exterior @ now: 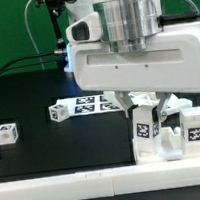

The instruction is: Assemble chair

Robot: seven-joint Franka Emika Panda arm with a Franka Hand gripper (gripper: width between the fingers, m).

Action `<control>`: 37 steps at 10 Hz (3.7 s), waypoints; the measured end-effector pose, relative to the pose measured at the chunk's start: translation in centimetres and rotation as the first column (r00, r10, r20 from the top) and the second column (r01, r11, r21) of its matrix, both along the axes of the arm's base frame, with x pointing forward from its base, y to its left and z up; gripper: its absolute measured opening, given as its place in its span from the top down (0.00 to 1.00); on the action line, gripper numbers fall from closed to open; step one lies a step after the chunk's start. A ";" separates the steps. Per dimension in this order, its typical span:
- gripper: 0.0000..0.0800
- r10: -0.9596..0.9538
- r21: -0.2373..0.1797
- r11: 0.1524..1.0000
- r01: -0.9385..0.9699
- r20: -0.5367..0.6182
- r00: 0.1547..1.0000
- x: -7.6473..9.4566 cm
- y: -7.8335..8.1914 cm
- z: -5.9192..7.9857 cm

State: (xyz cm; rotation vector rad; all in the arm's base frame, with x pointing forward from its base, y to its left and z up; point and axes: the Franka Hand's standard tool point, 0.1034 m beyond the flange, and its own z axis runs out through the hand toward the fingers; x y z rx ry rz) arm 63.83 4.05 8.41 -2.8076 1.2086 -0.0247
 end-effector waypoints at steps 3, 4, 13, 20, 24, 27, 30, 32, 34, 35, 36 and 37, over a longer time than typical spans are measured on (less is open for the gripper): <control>0.65 -0.525 0.080 0.848 0.524 0.002 0.851 0.9 0.3 -0.1; 0.64 -0.569 0.091 0.819 0.567 -0.001 0.822 0.9 0.2 -0.1; 0.19 0.021 0.003 1.000 -0.021 0.053 0.998 0.9 0.3 0.1; 0.34 0.567 -0.102 0.822 -0.561 0.049 0.822 0.6 0.7 -0.3; 0.64 0.226 -0.059 0.973 -0.223 0.056 0.973 0.7 0.6 -0.4; 0.64 -0.354 0.044 0.935 0.353 0.021 0.935 1.0 0.4 -0.5; 0.64 -0.654 0.096 0.750 0.654 -0.037 0.756 1.0 0.1 -0.5; 0.64 -0.610 0.090 0.788 0.610 -0.029 0.792 0.9 0.1 -0.5; 0.24 -0.343 0.064 0.937 0.342 0.008 0.939 1.0 0.5 -0.3; 0.24 -0.180 0.052 0.983 0.179 0.033 0.983 1.1 0.6 -0.3; 0.20 -0.138 0.045 0.990 0.136 0.037 0.990 1.1 0.5 -0.3; 0.19 -0.069 0.039 0.997 0.067 0.045 0.997 1.1 0.4 -0.3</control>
Offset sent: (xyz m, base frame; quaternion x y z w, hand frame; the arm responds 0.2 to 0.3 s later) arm 0.0038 -0.0089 0.0049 0.0715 0.0018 0.2657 0.9614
